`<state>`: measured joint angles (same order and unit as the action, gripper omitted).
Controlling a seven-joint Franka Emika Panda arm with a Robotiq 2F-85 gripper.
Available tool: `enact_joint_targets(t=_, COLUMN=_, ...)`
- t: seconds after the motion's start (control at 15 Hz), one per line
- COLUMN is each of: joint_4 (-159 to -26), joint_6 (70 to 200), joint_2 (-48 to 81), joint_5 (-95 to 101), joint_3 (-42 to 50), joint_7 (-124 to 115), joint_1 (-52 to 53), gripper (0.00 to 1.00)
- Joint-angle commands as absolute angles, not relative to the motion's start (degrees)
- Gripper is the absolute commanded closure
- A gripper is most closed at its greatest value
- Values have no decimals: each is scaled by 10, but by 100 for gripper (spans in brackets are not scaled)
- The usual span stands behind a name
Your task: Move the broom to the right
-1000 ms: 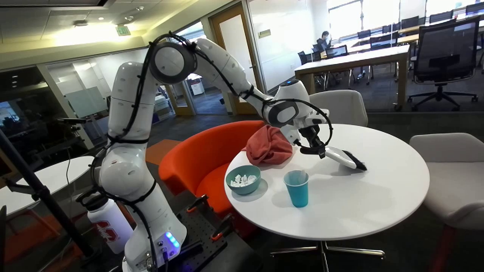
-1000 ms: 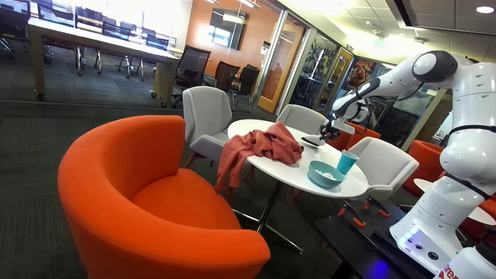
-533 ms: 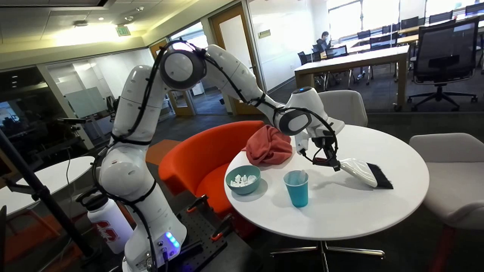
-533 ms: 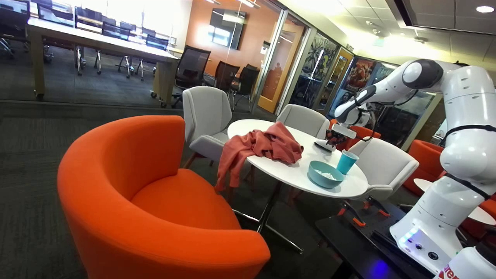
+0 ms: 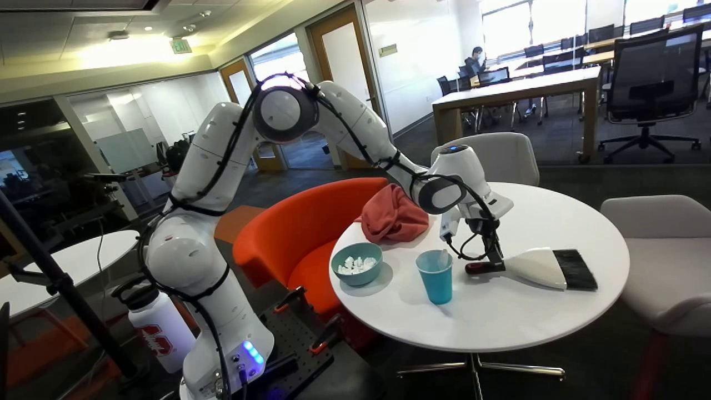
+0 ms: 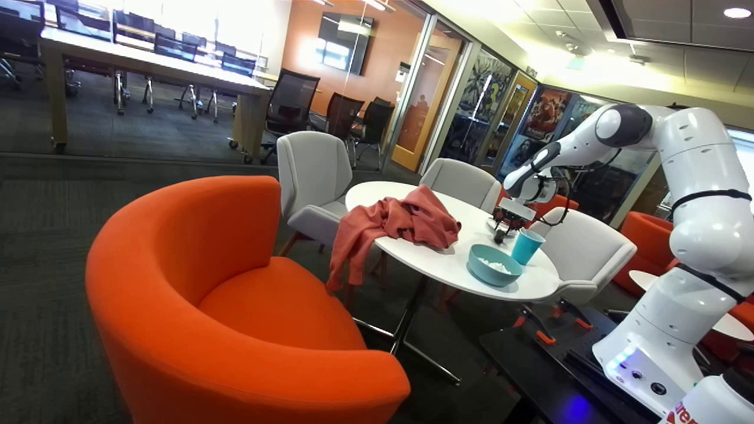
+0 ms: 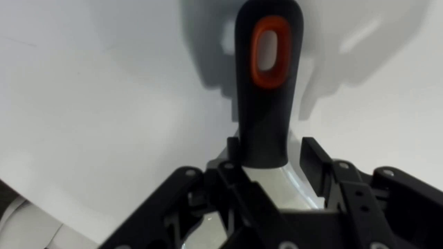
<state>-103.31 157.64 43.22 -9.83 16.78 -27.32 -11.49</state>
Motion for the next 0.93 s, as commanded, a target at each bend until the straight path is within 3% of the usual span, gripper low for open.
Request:
enact_joint_targets(t=0.0, joint_4=-1047, joint_6=1561, joint_2=411, joint_5=-87, joint_3=192, joint_7=-287, joint_1=-74, gripper=19)
enact_joint_targets(t=0.2, joint_4=-1096, joint_6=1566, joint_2=361, joint_5=-62, joint_3=223, joint_7=-282, joint_1=-31, gripper=1)
enact_joint_targets(t=0.4, joint_4=-1151, joint_6=1550, joint_2=291, joint_5=-28, joint_3=236, joint_7=-248, joint_1=-11, gripper=0)
enact_joint_targets(t=0.87, joint_4=-1241, joint_6=1481, joint_2=148, joint_5=28, joint_3=167, joint_7=-41, joint_1=-69, gripper=0)
